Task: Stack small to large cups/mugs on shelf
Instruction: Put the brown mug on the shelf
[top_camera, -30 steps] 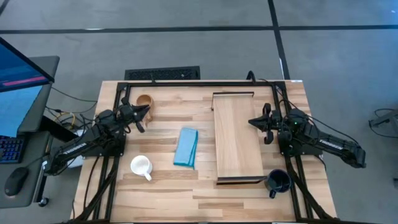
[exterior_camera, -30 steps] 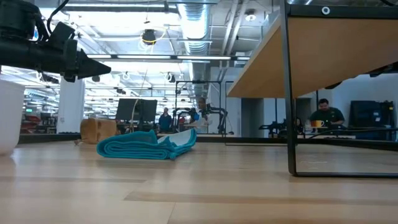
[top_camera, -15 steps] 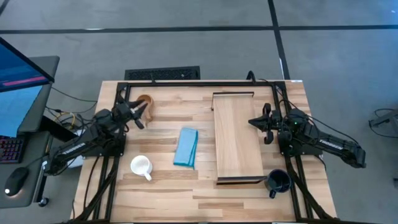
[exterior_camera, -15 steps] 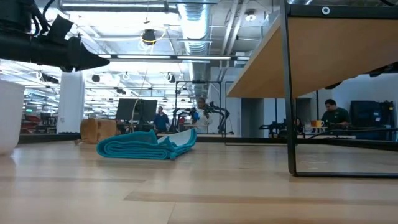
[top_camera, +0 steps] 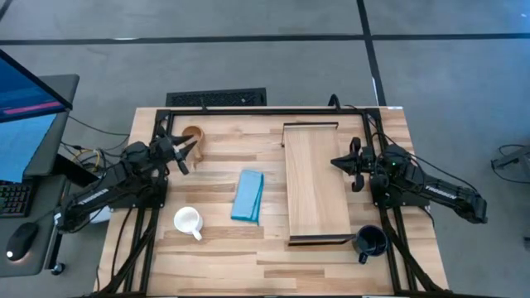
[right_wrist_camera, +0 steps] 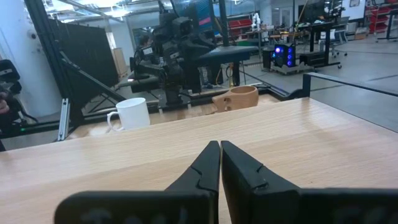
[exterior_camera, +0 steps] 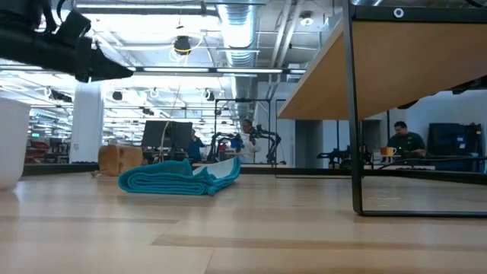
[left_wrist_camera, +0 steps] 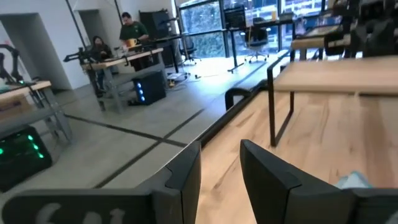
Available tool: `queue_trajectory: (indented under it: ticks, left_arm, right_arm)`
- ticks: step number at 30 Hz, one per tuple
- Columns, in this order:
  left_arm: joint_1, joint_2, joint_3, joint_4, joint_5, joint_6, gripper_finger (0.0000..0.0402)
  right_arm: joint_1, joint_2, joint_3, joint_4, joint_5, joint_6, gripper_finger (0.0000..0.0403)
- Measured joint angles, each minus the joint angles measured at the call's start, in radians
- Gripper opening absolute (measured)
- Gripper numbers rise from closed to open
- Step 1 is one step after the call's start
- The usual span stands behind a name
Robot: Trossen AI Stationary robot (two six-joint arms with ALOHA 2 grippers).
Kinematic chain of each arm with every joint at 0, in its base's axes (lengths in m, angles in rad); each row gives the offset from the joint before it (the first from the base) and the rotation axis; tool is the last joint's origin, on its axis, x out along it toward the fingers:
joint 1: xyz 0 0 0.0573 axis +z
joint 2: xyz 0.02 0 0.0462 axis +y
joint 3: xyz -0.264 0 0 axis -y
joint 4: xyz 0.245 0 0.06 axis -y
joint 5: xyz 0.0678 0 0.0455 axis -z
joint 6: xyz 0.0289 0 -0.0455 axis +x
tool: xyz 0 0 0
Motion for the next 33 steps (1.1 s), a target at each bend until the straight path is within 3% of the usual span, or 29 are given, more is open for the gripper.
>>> queue_trajectory:
  ticks: [5, 10, 18, 22, 33]
  left_arm:
    - [0.0, 0.098, 0.101, -0.011, 0.001, -0.065, 0.0105]
    - [0.0, 0.245, 0.245, -0.066, 0.018, -0.025, 0.0105]
    - [0.0, 0.52, 0.486, -0.541, -0.025, 0.011, 0.0105]
    - [0.0, 0.625, 0.511, -0.602, -0.082, -0.018, 0.0105]
    - [-0.001, 0.79, 0.516, -0.582, -0.086, 0.003, 0.0105]
  right_arm:
    - [0.0, 0.0, 0.0, 0.0, 0.001, 0.0, 0.0037]
    - [0.0, 0.0, 0.0, 0.0, 0.001, 0.0, 0.0037]
    - [0.0, 0.0, 0.0, 0.0, 0.001, 0.0, 0.0037]
    - [0.0, 0.0, 0.0, 0.0, 0.002, 0.0, 0.0037]
    - [0.0, 0.0, 0.0, 0.0, 0.002, 0.0, 0.0037]
